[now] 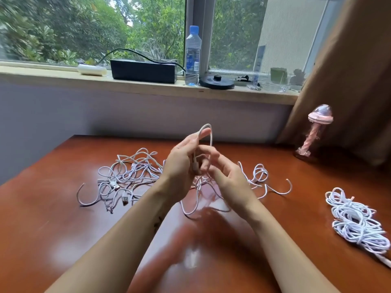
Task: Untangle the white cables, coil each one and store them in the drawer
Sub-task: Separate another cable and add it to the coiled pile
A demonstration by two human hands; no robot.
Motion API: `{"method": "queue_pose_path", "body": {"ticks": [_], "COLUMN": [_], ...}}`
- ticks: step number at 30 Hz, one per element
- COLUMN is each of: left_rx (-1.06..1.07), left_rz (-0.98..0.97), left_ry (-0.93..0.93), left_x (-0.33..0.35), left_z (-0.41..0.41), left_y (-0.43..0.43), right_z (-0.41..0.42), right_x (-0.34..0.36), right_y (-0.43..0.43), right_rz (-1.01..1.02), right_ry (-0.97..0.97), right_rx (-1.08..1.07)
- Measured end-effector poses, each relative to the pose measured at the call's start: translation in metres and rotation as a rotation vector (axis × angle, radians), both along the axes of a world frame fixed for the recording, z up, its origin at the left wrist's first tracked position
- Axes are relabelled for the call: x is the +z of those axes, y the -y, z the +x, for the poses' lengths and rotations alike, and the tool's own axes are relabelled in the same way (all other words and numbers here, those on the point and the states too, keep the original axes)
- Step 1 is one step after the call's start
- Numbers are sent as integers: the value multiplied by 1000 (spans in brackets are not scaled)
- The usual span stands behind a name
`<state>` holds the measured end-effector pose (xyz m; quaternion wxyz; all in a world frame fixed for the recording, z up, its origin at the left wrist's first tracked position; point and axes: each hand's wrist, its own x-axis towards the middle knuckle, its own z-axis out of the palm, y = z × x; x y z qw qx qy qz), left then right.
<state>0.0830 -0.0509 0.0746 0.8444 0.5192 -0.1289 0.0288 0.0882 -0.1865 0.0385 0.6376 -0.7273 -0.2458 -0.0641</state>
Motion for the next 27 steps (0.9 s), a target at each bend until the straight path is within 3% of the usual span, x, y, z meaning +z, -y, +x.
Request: {"method": "queue_pose_path", "body": {"ticks": [4, 11, 14, 20, 27], "left_rx": [5, -79, -84, -86, -41], "left_rz": [-10, -211, -247, -502, -449], "left_ry": [-8, -48, -62, -113, -83], "left_x": [-1, -12, -11, -9, -5], "left_z": [5, 2, -1, -5, -9], "left_y": [-3, -5, -12, -37, -35], "right_z": [-4, 7, 8, 6, -1], "right_x": [-2, -23, -27, -28, -16], "right_y": [1, 0, -1, -3, -6], "right_rz": [-133, -515, -520, -516, -450], "right_ry": [58, 283, 346, 441, 621], "right_rx": [-20, -158, -170, -133, -214]}}
